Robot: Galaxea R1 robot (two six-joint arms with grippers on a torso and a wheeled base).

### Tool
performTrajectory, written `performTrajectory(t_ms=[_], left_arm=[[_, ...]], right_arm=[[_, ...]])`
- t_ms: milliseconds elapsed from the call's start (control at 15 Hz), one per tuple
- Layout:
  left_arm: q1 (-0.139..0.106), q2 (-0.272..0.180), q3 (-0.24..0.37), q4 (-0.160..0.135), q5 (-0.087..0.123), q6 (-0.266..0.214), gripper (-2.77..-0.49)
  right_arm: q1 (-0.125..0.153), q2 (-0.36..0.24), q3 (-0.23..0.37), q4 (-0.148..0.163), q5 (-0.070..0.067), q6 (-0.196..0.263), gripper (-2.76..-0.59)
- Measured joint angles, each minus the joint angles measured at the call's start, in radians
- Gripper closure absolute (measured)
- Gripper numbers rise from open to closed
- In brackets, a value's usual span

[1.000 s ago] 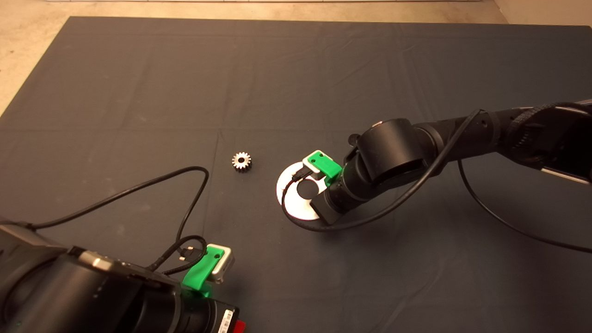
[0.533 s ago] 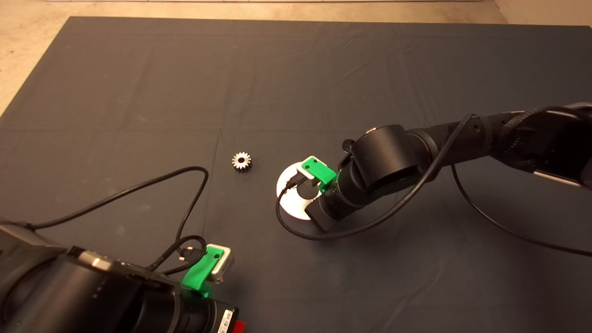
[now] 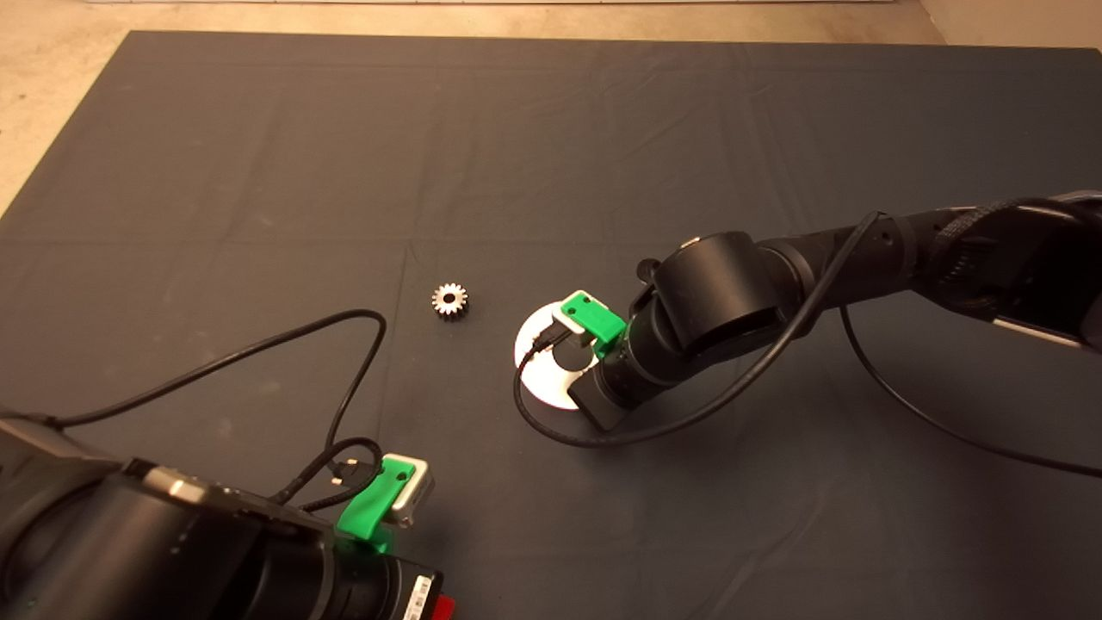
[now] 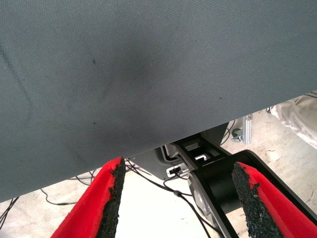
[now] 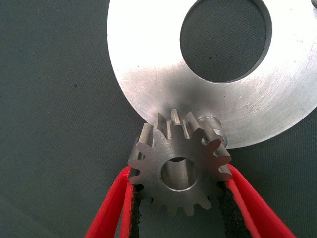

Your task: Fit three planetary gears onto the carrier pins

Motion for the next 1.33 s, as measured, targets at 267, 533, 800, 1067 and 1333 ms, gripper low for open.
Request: performTrajectory(t_ms=[267, 533, 800, 1067, 1333], left_arm=[[0.000, 0.000, 0.000, 0.000, 0.000, 0.000, -1.49], [0.000, 0.000, 0.000, 0.000, 0.000, 0.000, -1.49], [0.000, 0.000, 0.000, 0.000, 0.000, 0.000, -1.49], [0.000, 0.000, 0.000, 0.000, 0.000, 0.000, -1.49], [0.000, 0.000, 0.000, 0.000, 0.000, 0.000, -1.49]], right_arm=[[0.003, 0.000, -0.008, -0.001, 0.003, -0.016, -0.92], [0.003, 0.000, -0.010, -0.001, 0.004, -0.019, -0.92], [0.003, -0.002, -0.010, -0.001, 0.005, -0.019, -0.92], [0.005, -0.011, -0.010, -0.001, 0.014, -0.020, -0.92], [0.005, -0.016, -0.010, -0.003, 0.016, -0.034, -0.92]])
